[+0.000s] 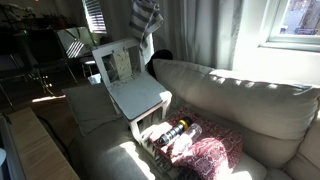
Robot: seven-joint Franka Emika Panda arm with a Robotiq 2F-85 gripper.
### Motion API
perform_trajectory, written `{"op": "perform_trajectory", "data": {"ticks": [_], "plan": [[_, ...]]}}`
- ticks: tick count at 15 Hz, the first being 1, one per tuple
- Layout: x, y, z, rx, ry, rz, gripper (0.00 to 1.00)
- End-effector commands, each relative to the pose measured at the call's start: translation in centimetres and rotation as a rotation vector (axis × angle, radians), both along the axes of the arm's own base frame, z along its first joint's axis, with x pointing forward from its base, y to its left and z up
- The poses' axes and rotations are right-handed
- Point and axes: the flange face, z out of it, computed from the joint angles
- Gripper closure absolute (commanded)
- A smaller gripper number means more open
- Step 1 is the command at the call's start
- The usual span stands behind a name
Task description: Hang the grey towel on the chair
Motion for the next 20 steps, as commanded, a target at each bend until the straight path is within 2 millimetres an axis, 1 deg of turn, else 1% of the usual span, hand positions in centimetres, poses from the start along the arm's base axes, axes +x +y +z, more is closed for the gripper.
{"op": "perform_trajectory", "data": {"ticks": [1,4,9,13,16,20], "plan": [[-2.3,0.1,0.2,0.013,-0.045,0.040,0.98],[-3.0,0.0,0.5,0.017,-0.068,0.051,0.98],[-3.5,0.0,0.0,0.066,-0.057,0.104,0.98],[-3.6,-0.2,-0.2,0.079,-0.070,0.131,0.98],[-3.8,-0.2,-1.0,0.092,-0.023,0.152,0.98],[-4.6,-0.6,-1.6,0.050,0.082,0.149,0.98]]}}
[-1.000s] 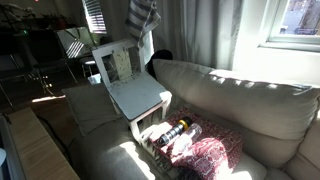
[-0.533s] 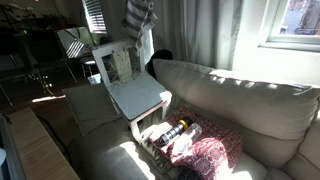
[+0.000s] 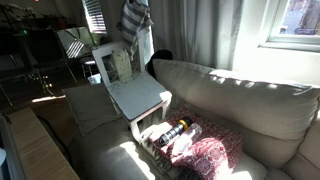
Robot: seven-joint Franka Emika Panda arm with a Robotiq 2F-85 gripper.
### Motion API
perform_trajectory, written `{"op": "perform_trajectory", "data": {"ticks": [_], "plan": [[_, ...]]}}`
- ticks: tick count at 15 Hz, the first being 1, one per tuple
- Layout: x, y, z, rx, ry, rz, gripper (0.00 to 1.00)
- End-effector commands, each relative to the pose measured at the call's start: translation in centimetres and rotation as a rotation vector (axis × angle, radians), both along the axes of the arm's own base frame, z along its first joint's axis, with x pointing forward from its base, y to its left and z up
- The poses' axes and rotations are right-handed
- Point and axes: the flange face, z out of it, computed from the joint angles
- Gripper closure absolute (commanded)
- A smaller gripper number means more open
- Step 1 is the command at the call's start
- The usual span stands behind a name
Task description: Hang the grey towel on the chair
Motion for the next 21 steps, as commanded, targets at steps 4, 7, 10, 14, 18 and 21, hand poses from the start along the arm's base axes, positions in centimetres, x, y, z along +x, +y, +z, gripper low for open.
{"op": "perform_trajectory", "data": {"ticks": [4,7,10,14,18,21], "plan": [[-1.7,-0.6,-0.8,-0.012,0.130,-0.002,0.98],[-2.0,-0.7,-0.9,0.007,0.166,-0.013,0.98],[-2.1,-0.8,-0.9,-0.001,0.178,-0.029,0.98],[-2.3,-0.4,-1.1,0.095,0.208,-0.064,0.98],[-2.5,-0.1,-5.6,0.101,0.225,-0.067,0.93],[-3.1,0.2,-7.5,0.108,0.249,-0.071,0.98]]}}
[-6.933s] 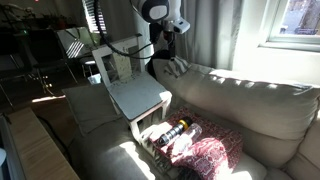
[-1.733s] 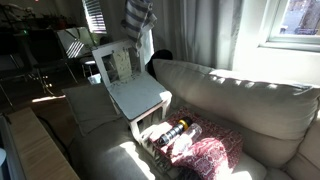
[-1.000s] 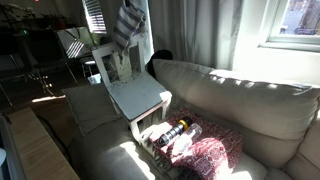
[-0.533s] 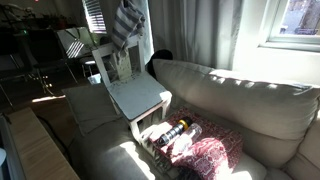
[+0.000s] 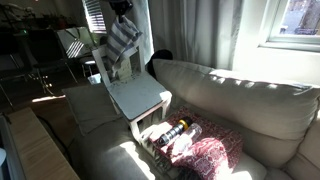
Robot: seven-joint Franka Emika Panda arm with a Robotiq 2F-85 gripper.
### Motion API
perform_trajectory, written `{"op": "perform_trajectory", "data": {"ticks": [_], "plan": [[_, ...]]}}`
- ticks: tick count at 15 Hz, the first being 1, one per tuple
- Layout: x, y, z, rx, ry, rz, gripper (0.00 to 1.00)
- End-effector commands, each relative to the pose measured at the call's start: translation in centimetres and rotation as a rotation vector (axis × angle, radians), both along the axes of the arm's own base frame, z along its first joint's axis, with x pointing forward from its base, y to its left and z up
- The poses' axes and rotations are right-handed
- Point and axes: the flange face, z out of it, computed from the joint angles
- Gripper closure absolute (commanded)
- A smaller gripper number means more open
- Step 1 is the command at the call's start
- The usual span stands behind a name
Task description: Hang the grey towel on the chair
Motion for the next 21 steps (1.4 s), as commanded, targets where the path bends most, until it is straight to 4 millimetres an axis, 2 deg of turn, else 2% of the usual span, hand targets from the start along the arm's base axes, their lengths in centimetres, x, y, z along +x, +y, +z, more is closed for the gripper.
{"op": "perform_trajectory", "data": {"ticks": [1,3,6,11,16,17,18,21], "plan": [[-0.3,0.6,0.0,0.016,0.017,0.018,0.98],[-0.9,1.4,-0.3,0.011,0.027,0.047,0.98],[-1.4,2.2,-2.3,-0.011,0.066,0.072,0.98],[-1.5,2.4,-5.3,-0.046,0.073,0.082,0.98],[-0.9,4.1,-6.4,-0.035,0.013,0.055,0.98],[-0.7,4.4,-6.4,-0.037,0.000,0.053,0.95],[-0.6,4.5,-6.4,-0.042,-0.016,0.050,0.72],[-0.2,4.3,-5.6,-0.060,-0.050,0.048,0.54]]}}
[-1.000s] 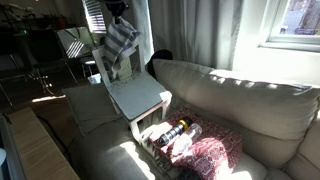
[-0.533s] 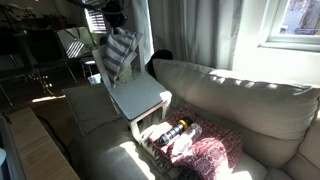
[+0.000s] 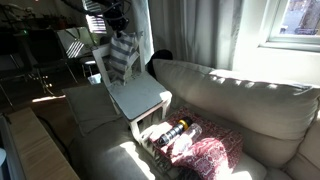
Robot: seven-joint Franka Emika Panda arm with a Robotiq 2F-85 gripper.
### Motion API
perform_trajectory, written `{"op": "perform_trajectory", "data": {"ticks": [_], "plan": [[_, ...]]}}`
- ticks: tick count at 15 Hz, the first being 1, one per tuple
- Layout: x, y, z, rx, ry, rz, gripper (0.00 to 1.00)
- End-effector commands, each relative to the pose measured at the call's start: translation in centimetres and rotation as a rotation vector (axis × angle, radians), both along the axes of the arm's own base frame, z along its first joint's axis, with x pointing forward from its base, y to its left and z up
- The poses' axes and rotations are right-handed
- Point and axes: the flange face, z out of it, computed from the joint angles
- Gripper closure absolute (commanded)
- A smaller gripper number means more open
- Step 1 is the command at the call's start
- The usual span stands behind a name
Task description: Hang the grey towel on the chair
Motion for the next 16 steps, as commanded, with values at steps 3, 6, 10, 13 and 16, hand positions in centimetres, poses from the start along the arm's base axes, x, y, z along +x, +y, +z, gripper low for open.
{"op": "perform_trajectory", "data": {"ticks": [3,6,10,13,16], "plan": [[0.3,-1.0,1.6,-0.022,-0.052,-0.013,0.31],[0.5,-1.8,3.1,-0.037,-0.062,-0.009,0.09],[0.8,-3.5,4.0,-0.120,-0.062,-0.009,0.00],[1.4,-5.1,5.2,-0.152,-0.057,-0.048,0.00],[1.9,-6.5,7.5,-0.139,-0.039,-0.076,0.00]]}}
